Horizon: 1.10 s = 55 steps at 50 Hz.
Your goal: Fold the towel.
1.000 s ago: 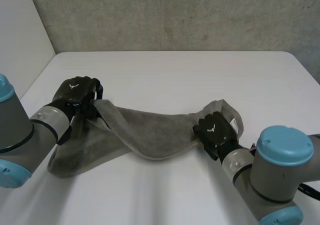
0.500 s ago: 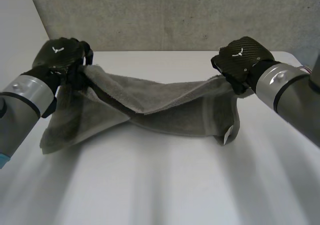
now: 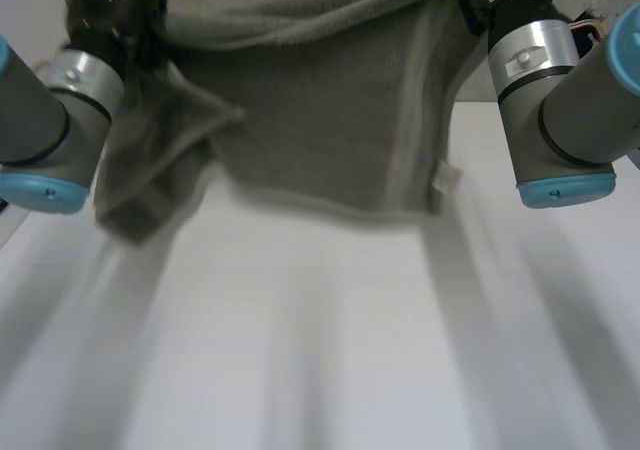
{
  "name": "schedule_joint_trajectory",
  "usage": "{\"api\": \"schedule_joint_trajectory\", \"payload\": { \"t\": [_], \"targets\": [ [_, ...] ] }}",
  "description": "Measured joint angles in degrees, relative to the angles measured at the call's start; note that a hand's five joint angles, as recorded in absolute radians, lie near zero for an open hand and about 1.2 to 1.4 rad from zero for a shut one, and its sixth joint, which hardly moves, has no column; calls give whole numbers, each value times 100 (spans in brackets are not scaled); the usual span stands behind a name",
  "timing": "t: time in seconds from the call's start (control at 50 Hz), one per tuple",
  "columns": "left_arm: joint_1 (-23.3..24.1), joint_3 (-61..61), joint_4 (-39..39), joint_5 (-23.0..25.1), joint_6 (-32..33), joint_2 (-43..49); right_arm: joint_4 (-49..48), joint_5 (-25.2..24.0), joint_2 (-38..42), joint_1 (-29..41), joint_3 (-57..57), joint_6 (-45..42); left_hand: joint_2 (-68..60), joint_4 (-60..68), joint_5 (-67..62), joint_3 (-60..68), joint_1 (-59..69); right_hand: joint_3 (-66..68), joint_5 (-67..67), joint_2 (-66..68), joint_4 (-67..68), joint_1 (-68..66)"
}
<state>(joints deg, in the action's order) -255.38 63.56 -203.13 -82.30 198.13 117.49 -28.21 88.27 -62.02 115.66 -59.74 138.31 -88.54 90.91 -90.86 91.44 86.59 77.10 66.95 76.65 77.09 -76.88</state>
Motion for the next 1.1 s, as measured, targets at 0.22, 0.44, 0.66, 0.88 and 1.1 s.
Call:
{"api": "schedule_joint_trajectory", "payload": {
  "t": [0.22, 0.44, 0.66, 0.88, 1.1],
  "targets": [
    [-109, 963, 399, 622, -556, -341, 1494, -501, -449, -30, -1221, -17, 0, 0, 0, -1, 0, 1, 45, 0, 1, 0],
    [-425, 2122, 1854, 1165, 533, -282, 2482, -733, -866, -311, -2634, -70, 0, 0, 0, -3, 0, 3, 46, 1, 6, 0],
    [-550, 2403, 2547, 1122, 2187, -323, 2406, -906, -1366, -750, -3273, -13, 943, -1362, 1257, -1393, -729, 6, 47, 2, 6, -1],
    [-186, 2619, 2372, 885, 2036, -284, 2109, -1069, -1249, -768, -3709, 24, 2418, -2613, 2626, -2668, -2219, 6, 113, 2, 6, -1],
    [109, 3312, 1518, 225, 1596, -925, 1696, -823, -1059, -904, -3784, 48, 3749, -3959, 4025, -4053, -3544, 6, 115, 2, 7, -1]
  ]
}}
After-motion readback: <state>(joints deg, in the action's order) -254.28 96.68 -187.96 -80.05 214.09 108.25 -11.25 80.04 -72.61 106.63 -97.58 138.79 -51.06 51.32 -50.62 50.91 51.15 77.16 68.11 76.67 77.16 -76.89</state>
